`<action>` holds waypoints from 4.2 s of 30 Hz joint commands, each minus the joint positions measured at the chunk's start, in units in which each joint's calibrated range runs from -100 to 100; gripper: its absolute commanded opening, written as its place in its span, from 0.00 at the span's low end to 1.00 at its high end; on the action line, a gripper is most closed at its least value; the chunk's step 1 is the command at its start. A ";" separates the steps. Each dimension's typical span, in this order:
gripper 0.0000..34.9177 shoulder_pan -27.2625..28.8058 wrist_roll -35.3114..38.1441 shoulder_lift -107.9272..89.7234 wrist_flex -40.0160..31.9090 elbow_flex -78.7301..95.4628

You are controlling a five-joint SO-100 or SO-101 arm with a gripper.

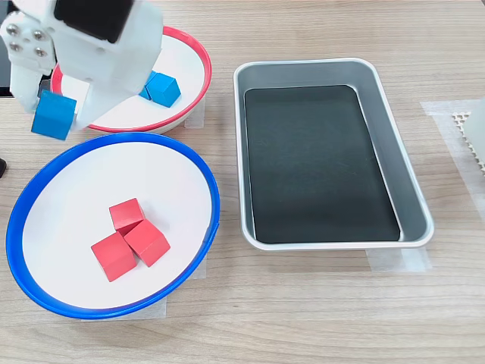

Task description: Relocate any misplaced blocks to their matching dishes.

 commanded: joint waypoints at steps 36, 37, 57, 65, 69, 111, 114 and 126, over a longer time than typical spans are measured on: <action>0.44 -6.62 9.87 -9.15 -0.12 16.53; 0.44 -6.62 10.11 -10.77 -0.12 18.71; 0.56 -11.71 13.77 -18.79 -2.18 33.28; 0.57 -12.36 16.56 -18.11 -1.44 36.28; 0.56 -11.89 16.85 -17.00 -1.44 36.37; 0.14 -10.86 15.68 -3.86 1.86 22.35; 0.02 -11.23 15.87 -3.86 2.03 22.26; 0.01 -10.39 16.21 -11.45 4.59 21.99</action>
